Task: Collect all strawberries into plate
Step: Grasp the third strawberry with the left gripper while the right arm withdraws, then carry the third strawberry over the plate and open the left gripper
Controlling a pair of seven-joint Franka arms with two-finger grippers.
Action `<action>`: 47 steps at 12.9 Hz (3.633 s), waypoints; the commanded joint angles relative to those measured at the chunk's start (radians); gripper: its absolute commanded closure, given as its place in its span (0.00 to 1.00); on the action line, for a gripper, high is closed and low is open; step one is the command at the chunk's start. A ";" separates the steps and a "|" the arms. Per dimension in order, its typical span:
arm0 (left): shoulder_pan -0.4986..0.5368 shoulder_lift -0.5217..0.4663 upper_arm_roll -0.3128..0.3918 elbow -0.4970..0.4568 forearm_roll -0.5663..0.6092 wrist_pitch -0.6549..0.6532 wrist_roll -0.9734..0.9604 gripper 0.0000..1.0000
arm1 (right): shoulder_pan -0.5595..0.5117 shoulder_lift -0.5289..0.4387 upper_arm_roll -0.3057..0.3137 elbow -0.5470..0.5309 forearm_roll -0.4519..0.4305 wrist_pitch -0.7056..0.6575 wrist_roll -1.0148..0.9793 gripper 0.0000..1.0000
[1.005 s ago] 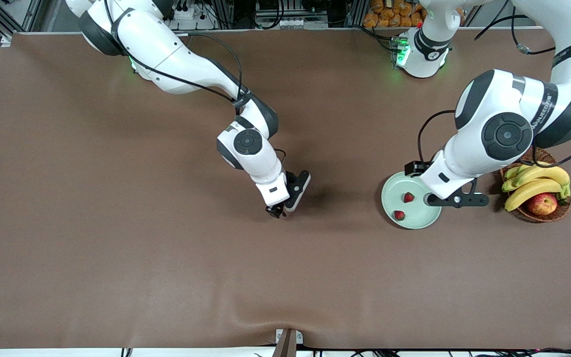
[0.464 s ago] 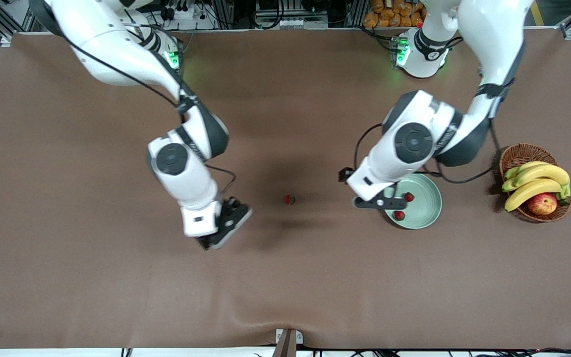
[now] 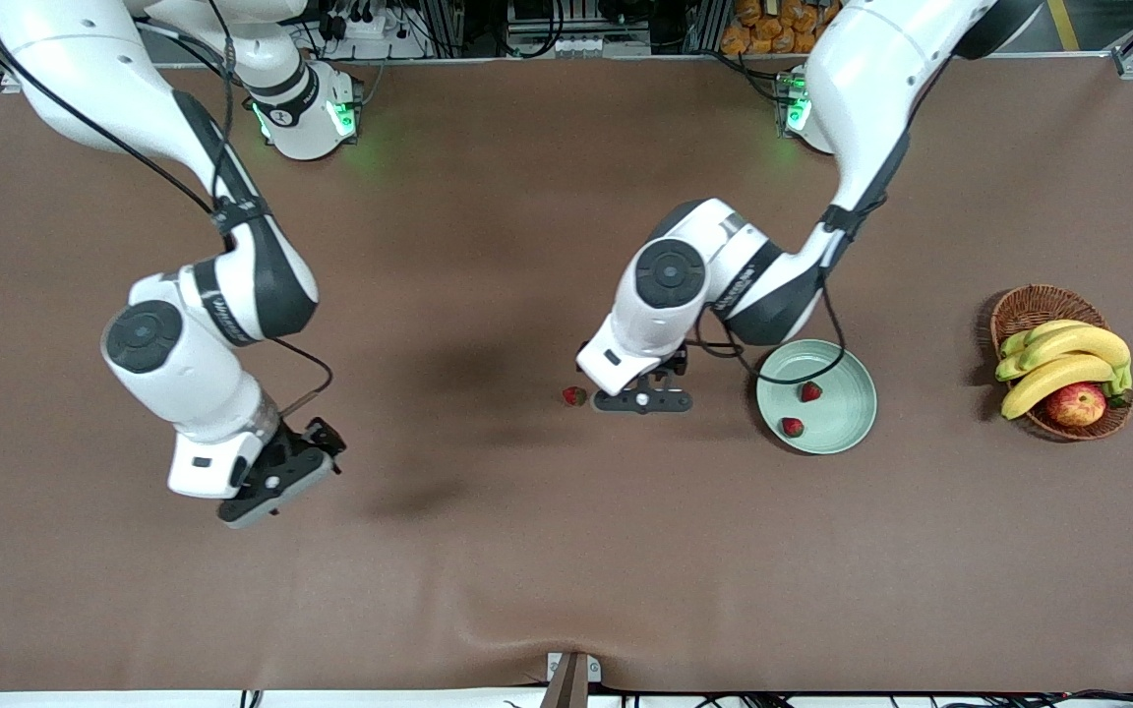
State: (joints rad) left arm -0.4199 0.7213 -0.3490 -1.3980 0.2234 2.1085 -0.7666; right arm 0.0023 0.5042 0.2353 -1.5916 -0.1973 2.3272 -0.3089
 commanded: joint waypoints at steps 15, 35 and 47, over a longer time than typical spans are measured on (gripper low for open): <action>-0.300 0.228 0.255 0.134 0.017 0.226 -0.249 0.50 | -0.045 -0.446 -0.156 -0.093 0.211 -0.601 0.116 0.00; -0.240 0.112 0.254 0.119 0.028 0.098 -0.249 1.00 | -0.062 -0.544 -0.264 0.007 0.200 -0.819 0.217 0.00; 0.245 -0.212 0.193 -0.218 -0.053 -0.156 0.415 1.00 | -0.056 -0.536 -0.263 0.038 0.216 -0.828 0.270 0.00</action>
State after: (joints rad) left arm -0.2282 0.5547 -0.1421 -1.5035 0.1715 1.9229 -0.4124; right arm -0.0451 -0.0312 -0.0367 -1.5706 0.0157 1.5198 -0.0880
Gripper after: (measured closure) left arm 0.678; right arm 0.000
